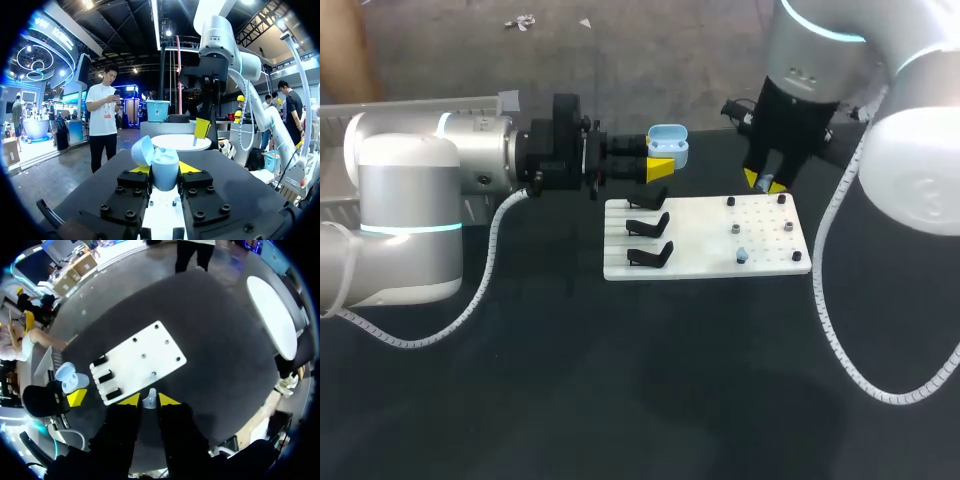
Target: Pick up each earbud case from the left stands, insert the matching earbuds, close the lid, and place the case in the box.
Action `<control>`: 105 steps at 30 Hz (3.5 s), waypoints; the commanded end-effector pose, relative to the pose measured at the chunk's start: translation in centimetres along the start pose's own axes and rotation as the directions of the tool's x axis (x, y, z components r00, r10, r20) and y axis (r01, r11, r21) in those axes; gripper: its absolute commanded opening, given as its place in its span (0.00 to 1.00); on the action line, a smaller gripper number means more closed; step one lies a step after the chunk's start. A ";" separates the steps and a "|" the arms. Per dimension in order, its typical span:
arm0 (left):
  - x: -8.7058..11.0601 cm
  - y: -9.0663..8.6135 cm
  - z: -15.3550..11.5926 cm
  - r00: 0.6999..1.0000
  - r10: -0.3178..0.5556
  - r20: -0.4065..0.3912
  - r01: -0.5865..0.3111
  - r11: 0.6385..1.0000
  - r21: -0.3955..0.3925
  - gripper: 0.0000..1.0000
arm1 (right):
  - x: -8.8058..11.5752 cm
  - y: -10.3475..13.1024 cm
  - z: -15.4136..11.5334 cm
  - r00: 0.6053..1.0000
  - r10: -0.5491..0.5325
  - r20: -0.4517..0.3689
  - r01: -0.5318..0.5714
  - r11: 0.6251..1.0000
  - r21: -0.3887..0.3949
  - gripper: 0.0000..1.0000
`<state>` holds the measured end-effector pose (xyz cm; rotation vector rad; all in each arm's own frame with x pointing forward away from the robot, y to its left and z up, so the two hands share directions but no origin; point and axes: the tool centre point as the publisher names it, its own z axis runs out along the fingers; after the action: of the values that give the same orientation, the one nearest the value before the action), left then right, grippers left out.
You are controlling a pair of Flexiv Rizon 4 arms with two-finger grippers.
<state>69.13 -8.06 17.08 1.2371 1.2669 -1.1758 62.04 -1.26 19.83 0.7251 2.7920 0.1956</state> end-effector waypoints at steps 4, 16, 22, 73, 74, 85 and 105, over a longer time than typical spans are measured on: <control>0.1 -0.1 0.0 1.000 0.004 0.005 -0.004 1.000 -0.005 0.00 | -0.8 3.5 -1.7 0.998 -0.046 -0.049 0.048 0.998 0.040 0.00; 0.1 -0.1 0.0 1.000 0.004 0.005 -0.004 1.000 -0.005 0.00 | -1.5 7.4 -2.4 0.990 -0.117 -0.072 0.121 0.992 0.045 0.00; 0.1 -0.1 0.0 1.000 0.004 0.005 -0.004 1.000 -0.005 0.00 | -1.5 8.3 -2.3 0.986 -0.143 -0.083 0.149 0.987 0.062 0.00; 0.1 -0.1 0.0 1.000 0.004 0.005 -0.004 1.000 -0.005 0.00 | -1.1 11.6 0.2 0.990 -0.140 -0.003 0.140 0.988 0.063 0.00; 0.1 -0.1 0.0 1.000 0.004 0.005 -0.004 1.000 -0.005 0.00 | -1.2 11.6 0.2 0.990 -0.139 -0.003 0.139 0.988 0.063 0.00; 0.1 -0.1 0.0 1.000 0.004 0.005 -0.004 1.000 -0.005 0.00 | -1.2 11.6 0.5 0.991 -0.133 -0.011 0.133 0.989 0.065 0.00; 0.1 -0.1 0.0 1.000 0.004 0.005 -0.004 1.000 -0.005 0.00 | -1.2 11.5 1.6 0.991 -0.127 -0.030 0.129 0.989 0.074 0.00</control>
<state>69.13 -8.06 17.08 1.2371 1.2668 -1.1759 68.53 8.10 20.78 0.5601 2.8657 0.0802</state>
